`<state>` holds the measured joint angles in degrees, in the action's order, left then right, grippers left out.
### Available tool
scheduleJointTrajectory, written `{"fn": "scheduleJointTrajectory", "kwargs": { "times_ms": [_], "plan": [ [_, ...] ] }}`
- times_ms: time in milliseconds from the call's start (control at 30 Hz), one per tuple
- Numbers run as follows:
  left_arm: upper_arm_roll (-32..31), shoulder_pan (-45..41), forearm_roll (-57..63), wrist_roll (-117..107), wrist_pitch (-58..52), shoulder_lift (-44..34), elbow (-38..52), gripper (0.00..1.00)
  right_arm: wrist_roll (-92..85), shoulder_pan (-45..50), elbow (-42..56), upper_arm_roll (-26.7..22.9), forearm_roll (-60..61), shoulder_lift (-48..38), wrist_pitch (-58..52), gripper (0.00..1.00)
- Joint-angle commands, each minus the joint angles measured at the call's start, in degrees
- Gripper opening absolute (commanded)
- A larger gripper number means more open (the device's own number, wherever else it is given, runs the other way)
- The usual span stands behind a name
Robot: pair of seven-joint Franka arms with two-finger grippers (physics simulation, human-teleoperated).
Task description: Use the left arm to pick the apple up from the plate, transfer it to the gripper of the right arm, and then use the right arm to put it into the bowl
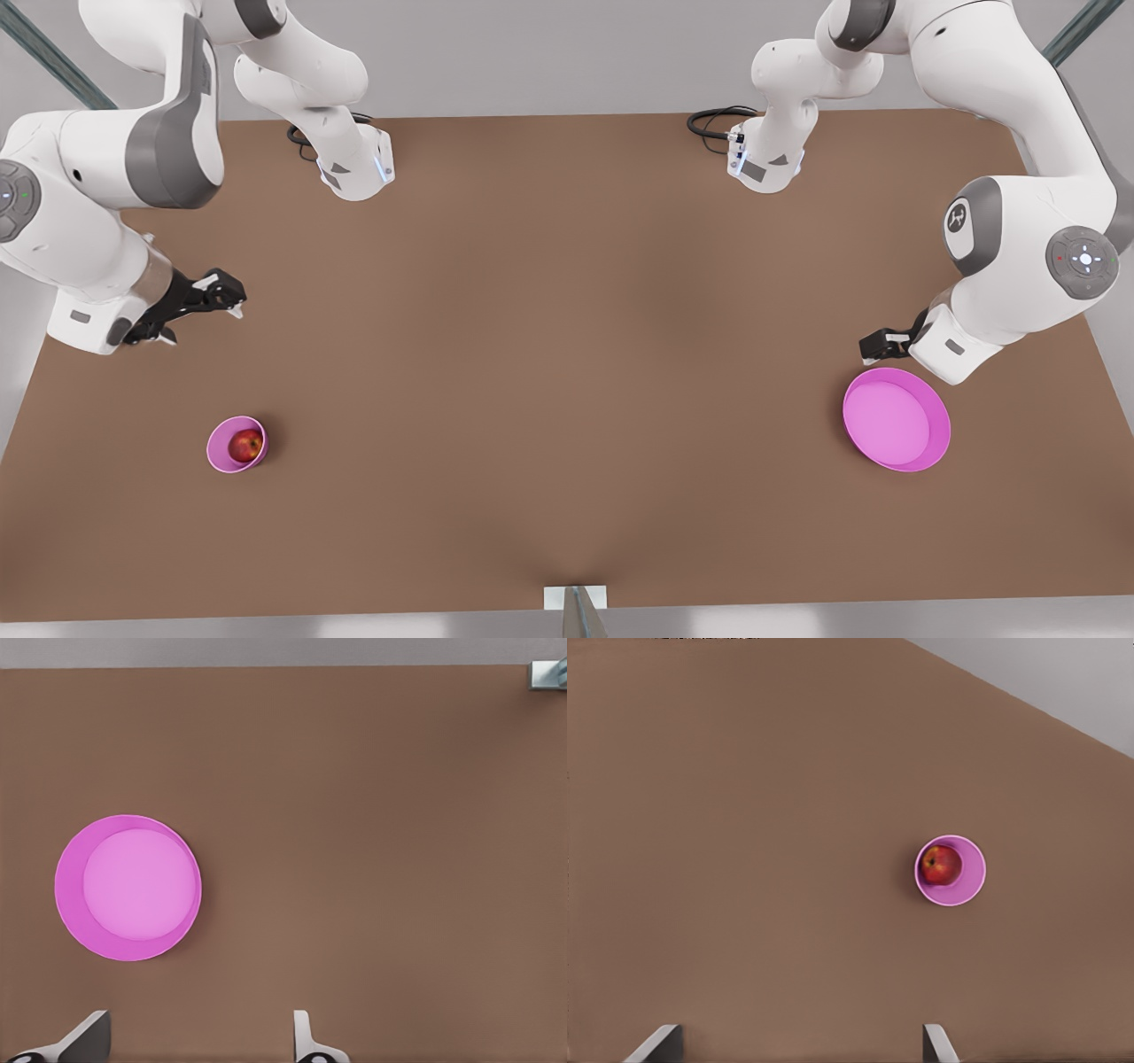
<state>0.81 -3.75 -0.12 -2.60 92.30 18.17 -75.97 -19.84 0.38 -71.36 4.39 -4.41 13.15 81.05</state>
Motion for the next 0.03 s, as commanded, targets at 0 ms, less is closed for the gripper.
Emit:
{"fn": "scheduleJointTrajectory", "kwargs": {
  "times_ms": [0],
  "plan": [
    [0.0,-0.1,0.0,-0.7,0.0,-0.1,0.0,1.0,24.1,0.0,0.1,0.0,0.9,-0.1,-0.9,1.0]
  ]
}}
